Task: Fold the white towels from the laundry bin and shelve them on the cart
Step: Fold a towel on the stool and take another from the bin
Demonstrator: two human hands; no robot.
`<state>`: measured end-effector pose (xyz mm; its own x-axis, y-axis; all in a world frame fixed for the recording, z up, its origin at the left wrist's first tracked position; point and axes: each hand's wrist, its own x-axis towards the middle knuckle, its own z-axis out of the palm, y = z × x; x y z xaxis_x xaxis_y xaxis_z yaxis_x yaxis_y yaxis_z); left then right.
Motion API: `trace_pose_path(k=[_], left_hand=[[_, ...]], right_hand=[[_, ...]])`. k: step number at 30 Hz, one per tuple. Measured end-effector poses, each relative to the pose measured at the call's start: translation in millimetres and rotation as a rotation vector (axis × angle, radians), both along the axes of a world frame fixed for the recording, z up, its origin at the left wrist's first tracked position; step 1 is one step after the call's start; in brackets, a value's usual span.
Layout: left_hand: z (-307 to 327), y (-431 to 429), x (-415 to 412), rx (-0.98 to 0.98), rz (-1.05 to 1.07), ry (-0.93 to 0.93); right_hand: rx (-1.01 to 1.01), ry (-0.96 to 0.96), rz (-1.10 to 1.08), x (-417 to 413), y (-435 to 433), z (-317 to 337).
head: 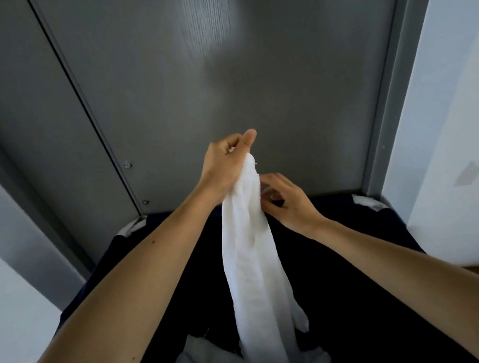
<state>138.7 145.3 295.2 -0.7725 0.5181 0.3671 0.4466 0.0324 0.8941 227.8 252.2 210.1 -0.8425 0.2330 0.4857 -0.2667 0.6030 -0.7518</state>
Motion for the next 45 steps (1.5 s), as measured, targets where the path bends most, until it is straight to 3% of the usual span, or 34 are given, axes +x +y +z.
trace_pose_path(k=[5,10,14,17,21,24,27,30,32,36,42,45], left_hand=[[0,4,4,0.043,-0.034,0.086],[-2,1,-1,0.146,0.019,-0.015],[0,-3,-9,0.141,0.066,-0.013],[-9,-18,-25,-0.083,0.123,0.1],[-28,-43,-40,-0.395,0.224,0.165],[-38,-44,-28,-0.584,0.088,0.147],[-46,-27,-7,-0.762,-0.127,0.306],[-52,-14,0,-0.956,-0.13,0.424],[-55,-12,-1,-0.842,-0.066,0.33],[-47,-7,5,-0.329,0.106,0.042],[-16,-2,10,0.286,0.198,-0.478],[-10,-11,5,0.417,0.186,-0.641]], right_hand=[[-0.045,-0.175,0.08,-2,-6,4],[-0.136,-0.348,0.083,0,1,-7],[0.078,-0.698,0.065,0,8,-23],[-0.016,-0.631,-0.049,3,22,-25],[0.165,-0.546,-0.12,-3,38,-4],[0.265,-0.557,-0.068,-10,36,10],[0.369,-0.56,0.001,-16,27,18],[0.285,-0.461,0.046,-16,17,22],[0.121,-0.352,0.045,-10,13,20],[0.001,-0.196,-0.12,1,15,8],[0.121,-0.607,-0.197,13,44,-16],[0.143,-0.618,-0.273,17,57,-21]])
